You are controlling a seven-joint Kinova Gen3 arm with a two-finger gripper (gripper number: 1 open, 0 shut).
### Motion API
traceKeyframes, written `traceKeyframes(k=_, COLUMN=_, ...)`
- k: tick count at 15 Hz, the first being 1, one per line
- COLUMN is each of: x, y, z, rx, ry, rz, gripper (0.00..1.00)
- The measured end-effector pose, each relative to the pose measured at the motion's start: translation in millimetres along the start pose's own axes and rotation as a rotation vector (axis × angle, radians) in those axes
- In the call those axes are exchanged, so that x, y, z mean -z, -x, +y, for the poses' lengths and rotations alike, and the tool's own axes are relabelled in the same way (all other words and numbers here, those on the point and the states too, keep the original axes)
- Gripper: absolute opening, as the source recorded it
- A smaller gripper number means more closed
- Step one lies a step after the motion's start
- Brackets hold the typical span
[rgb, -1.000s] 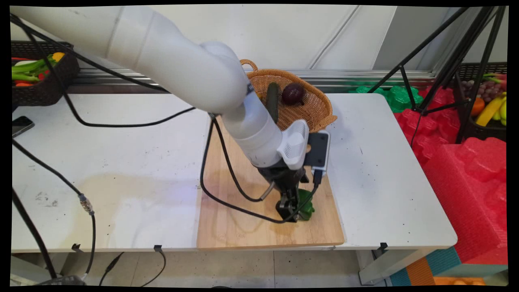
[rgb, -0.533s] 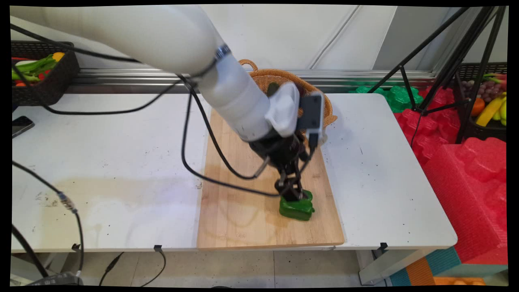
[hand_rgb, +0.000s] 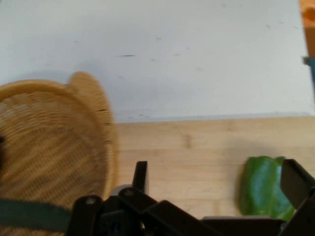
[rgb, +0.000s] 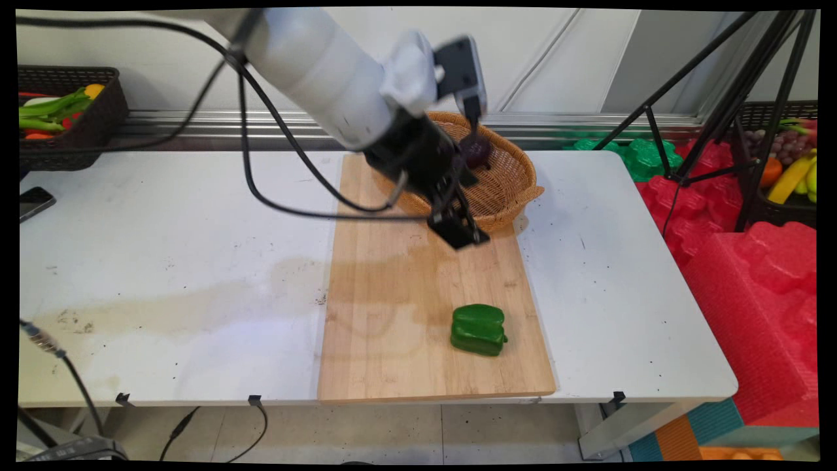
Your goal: Pick up the potato from the vegetable basket
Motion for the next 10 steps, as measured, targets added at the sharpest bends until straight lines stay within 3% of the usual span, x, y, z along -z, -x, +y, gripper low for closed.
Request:
traceKeyframes(k=5, x=37, y=9, z=-37, rx=0.155, ry=-0.137, rz=0.031, gripper=1.00)
traceKeyframes(k=10, x=46, y=20, z=-69, rx=0.278, ry=-0.241, rz=0.017, gripper=1.00)
